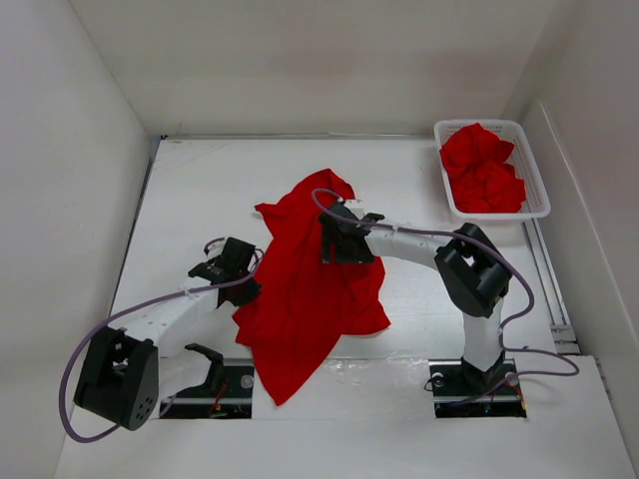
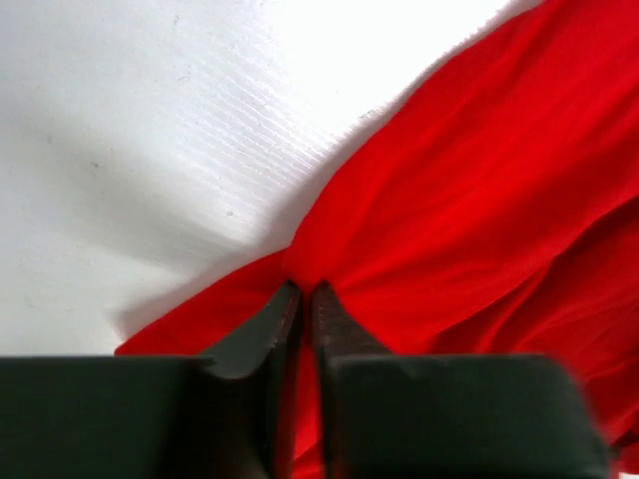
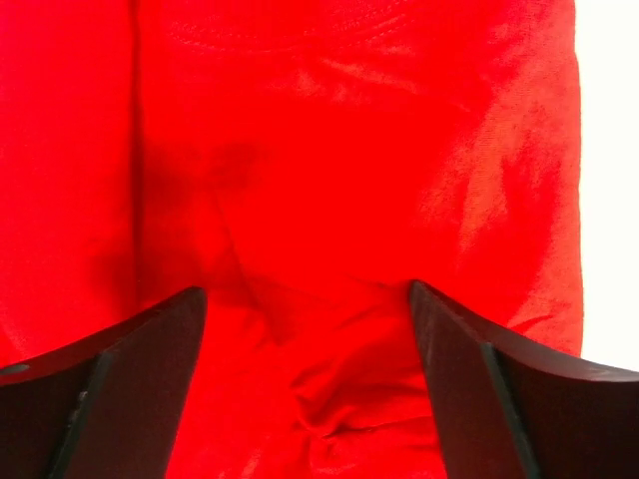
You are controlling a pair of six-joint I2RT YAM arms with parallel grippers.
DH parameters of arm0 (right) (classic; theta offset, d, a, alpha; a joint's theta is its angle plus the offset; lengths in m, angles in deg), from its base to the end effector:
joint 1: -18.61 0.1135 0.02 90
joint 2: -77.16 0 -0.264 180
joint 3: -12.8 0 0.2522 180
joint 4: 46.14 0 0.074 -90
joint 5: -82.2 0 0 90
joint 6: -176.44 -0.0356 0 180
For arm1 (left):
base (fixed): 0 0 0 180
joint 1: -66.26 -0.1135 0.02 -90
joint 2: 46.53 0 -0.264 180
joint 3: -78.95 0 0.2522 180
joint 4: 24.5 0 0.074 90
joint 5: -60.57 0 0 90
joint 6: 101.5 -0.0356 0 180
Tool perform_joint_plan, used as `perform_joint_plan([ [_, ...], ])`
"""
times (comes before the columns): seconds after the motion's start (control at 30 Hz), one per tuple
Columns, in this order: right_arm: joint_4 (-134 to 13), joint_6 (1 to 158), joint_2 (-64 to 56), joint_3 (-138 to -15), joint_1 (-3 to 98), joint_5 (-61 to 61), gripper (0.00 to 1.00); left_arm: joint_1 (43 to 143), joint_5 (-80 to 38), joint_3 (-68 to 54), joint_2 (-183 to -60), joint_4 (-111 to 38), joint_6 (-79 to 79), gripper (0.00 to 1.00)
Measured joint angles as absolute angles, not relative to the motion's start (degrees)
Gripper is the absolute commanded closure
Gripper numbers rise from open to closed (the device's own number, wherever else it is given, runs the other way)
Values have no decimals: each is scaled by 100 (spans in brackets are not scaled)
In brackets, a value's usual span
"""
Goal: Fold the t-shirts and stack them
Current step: Flatten out the tshirt
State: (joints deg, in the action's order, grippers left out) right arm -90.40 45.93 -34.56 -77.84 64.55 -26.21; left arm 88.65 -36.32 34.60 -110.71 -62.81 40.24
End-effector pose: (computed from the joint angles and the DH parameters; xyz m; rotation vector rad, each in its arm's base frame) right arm 0.2848 0.2782 0.1701 -0.0313 2.6128 0.0826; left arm 0.1865 -0.0722 0.1727 -0.7043 2.5123 -0.3235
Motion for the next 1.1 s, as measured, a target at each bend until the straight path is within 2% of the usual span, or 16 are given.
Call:
perform_joint_plan([
  [0.07, -9032, 4589, -3454, -7784, 6437, -2624, 21, 8867, -3689, 3453, -11076, -6264, 3976, 100],
  [0.1, -9038, 4589, -3454, -7784, 6415, -2621, 36, 8867, -3715, 3451, -11076, -6255, 3967, 100],
  [0.17, -9032, 4558, -3454, -7784, 6350, -2619, 50, 8867, -3761, 3429, -11078, -6255, 3954, 100],
  [0.2, -9027, 4543, -3454, -7776, 6308, -2624, 62, 8867, -3798, 3414, -11071, -6253, 3948, 100],
  [0.27, -9001, 4497, -3441, -7736, 6205, -2619, 73, 8867, -3892, 3353, -11019, -6266, 3908, 100],
  [0.3, -8983, 4471, -3417, -7699, 6153, -2619, 84, 8867, -3943, 3309, -10982, -6270, 3887, 100],
  [0.33, -8981, 4455, -3395, -7675, 6103, -2619, 100, 8867, -4010, 3244, -10923, -6273, 3865, 100],
  [0.63, -8953, 4315, -3034, -7349, 5727, -2746, 100, 8867, -4443, 2413, -10955, -6179, 3570, 100],
  [0.87, -8983, 4368, -2477, -7028, 4898, -2726, 100, 8839, -5031, 1515, -12015, -6095, 3237, 100],
  [1.1, -8944, 4689, -2267, -6925, 4129, -2497, 100, 8207, -5079, 302, -13362, -5542, 2748, 100],
])
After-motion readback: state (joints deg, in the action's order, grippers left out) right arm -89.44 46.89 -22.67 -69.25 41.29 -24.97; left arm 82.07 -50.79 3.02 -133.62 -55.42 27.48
